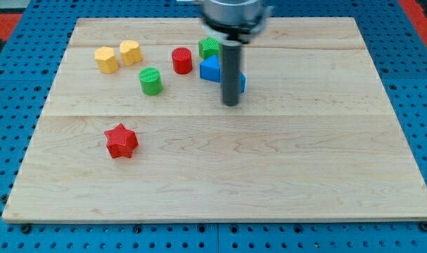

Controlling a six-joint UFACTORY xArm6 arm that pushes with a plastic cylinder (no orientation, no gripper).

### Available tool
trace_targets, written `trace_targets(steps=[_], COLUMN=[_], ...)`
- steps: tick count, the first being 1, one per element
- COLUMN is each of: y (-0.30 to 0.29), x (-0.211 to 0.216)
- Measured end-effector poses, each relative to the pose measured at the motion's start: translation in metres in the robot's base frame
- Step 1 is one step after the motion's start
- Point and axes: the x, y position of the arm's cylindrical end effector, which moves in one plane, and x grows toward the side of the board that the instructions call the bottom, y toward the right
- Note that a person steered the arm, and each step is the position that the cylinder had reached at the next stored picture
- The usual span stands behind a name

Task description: Push the blue cube to the green circle

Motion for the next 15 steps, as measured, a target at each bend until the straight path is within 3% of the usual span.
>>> trace_targets(steps=[1, 2, 3, 5, 7, 10, 11, 12, 13, 15], y=[0.067, -0.004, -0.027, -0.006, -0.059, -0.058, -0.008, -0.071, -0.097, -0.094], x=[-0.034, -0.050, -0.034, -0.023, -0.050, -0.003, 0.029, 0.022, -0.019, -0.027])
